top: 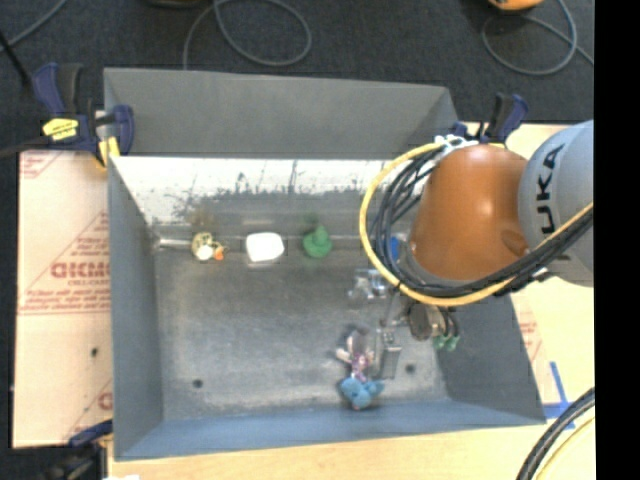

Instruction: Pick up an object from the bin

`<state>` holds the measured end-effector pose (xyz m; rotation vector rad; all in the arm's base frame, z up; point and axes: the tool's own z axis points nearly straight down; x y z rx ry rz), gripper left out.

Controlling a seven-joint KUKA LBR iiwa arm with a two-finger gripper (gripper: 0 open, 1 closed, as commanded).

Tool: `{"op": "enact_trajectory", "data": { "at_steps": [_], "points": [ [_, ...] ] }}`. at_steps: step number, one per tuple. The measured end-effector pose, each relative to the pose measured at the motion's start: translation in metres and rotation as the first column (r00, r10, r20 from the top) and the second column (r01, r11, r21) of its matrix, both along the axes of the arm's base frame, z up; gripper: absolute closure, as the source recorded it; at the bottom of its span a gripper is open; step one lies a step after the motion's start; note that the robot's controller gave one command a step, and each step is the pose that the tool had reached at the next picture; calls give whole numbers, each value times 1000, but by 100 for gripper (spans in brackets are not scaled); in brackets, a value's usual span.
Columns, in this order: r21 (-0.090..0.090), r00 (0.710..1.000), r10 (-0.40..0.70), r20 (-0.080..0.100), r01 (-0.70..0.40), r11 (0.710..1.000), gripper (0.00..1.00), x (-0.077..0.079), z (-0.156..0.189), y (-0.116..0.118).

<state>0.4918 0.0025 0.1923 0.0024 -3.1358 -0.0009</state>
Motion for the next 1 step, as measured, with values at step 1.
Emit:
{"op": "enact_trajectory", "data": {
  "at_steps": [1],
  "points": [
    [0,1000,0,8,0,1000,0,1,4,0]
  ]
}}
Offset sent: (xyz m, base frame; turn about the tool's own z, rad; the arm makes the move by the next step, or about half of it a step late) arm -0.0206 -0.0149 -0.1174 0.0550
